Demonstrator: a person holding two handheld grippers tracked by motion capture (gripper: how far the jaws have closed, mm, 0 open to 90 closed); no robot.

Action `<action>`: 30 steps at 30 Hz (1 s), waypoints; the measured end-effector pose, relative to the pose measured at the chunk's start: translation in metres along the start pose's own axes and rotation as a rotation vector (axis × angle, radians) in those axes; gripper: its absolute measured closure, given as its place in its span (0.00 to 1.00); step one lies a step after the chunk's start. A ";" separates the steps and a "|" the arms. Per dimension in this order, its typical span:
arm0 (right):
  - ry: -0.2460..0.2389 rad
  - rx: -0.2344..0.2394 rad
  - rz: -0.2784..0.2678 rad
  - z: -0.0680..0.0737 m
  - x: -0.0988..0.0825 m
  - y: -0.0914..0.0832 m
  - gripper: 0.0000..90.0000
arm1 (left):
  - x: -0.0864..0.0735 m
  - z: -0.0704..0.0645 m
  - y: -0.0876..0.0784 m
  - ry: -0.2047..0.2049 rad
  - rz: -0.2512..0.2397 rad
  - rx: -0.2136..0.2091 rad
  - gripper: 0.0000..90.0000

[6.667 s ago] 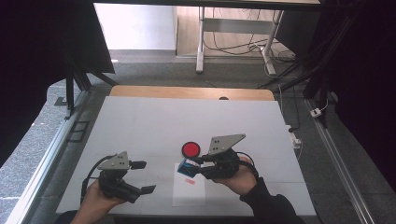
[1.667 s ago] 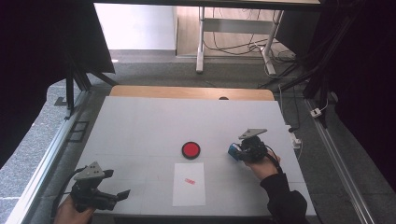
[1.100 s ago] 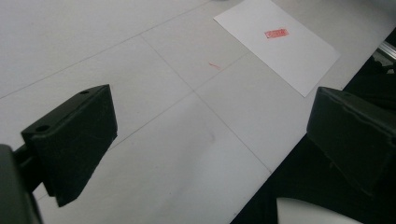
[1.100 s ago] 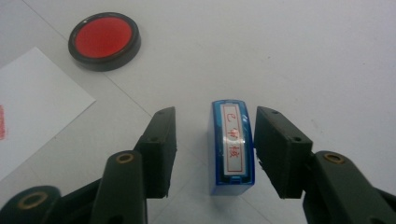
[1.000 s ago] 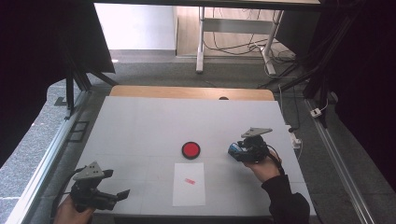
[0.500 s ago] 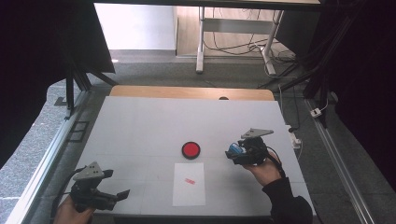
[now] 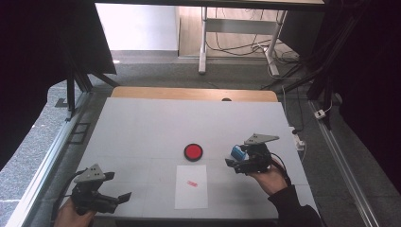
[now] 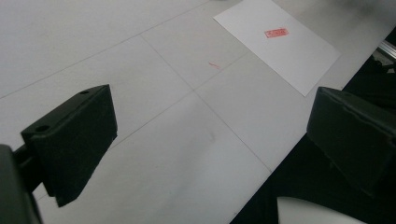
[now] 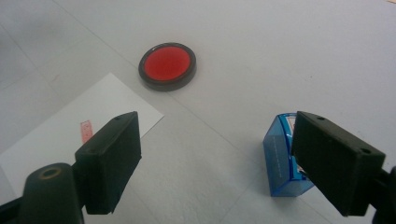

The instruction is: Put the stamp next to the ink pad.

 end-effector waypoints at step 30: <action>0.037 -0.079 -0.068 0.019 -0.034 -0.052 0.00 | 0.000 0.000 0.000 0.004 -0.001 -0.011 0.02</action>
Point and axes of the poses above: each handheld gripper's, and its own axes: y roughly forward along the jaws, x roughly out of its top, z roughly to its left, the point moved 2 cm from there along y, roughly forward along the jaws
